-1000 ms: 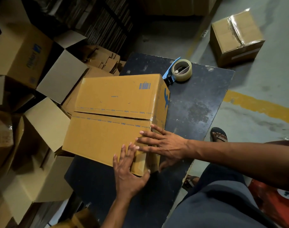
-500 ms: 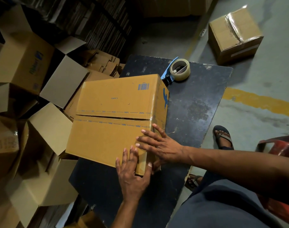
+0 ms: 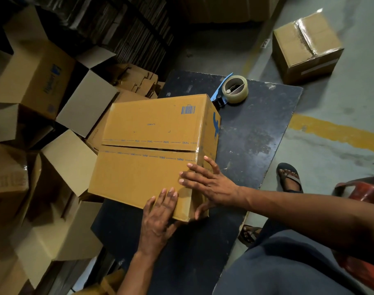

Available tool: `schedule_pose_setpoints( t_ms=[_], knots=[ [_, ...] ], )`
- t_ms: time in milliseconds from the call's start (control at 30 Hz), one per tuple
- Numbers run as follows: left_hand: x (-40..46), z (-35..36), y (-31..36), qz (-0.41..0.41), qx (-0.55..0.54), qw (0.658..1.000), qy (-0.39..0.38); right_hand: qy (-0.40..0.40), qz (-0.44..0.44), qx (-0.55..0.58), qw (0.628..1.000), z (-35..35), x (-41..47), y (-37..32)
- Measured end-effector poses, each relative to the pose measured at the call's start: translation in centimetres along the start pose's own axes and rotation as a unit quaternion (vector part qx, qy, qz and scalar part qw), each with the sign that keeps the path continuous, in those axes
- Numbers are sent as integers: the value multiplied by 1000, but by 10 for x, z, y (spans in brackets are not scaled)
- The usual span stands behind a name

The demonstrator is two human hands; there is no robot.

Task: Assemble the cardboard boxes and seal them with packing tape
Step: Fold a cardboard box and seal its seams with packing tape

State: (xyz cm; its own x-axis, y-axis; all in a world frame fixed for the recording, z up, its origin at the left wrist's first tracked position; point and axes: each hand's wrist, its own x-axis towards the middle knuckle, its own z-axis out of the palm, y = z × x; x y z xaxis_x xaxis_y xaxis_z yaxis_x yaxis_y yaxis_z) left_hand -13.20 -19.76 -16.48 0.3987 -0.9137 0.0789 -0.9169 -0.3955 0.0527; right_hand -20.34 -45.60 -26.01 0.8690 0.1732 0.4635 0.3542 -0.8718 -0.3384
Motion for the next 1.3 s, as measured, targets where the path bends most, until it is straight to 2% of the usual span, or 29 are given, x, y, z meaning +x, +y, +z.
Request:
schedule_pose_setpoints(
  t_ms=[100, 233, 400, 533, 867, 1167, 1300],
  knots=[
    [3, 2, 7, -17, 18, 999, 24, -5, -7, -9, 1000, -5, -1, 2],
    [1, 13, 15, -32, 31, 998, 50, 37, 17, 11, 999, 0, 0, -8],
    [-1, 23, 33, -84, 29, 995, 37, 54, 23, 3, 998, 0, -2, -10],
    [-1, 26, 41, -112, 9, 992, 55, 69, 14, -15, 997, 2, -1, -9],
    [7, 27, 52, -151, -38, 984, 90, 43, -5, -43, 998, -6, -1, -3],
    [21, 31, 59, -228, -114, 947, 195, -41, 7, -36, 998, -36, 5, -7],
    [44, 10, 56, -336, -142, 897, 251, -54, -17, 26, 998, -73, 46, 12]
  ],
)
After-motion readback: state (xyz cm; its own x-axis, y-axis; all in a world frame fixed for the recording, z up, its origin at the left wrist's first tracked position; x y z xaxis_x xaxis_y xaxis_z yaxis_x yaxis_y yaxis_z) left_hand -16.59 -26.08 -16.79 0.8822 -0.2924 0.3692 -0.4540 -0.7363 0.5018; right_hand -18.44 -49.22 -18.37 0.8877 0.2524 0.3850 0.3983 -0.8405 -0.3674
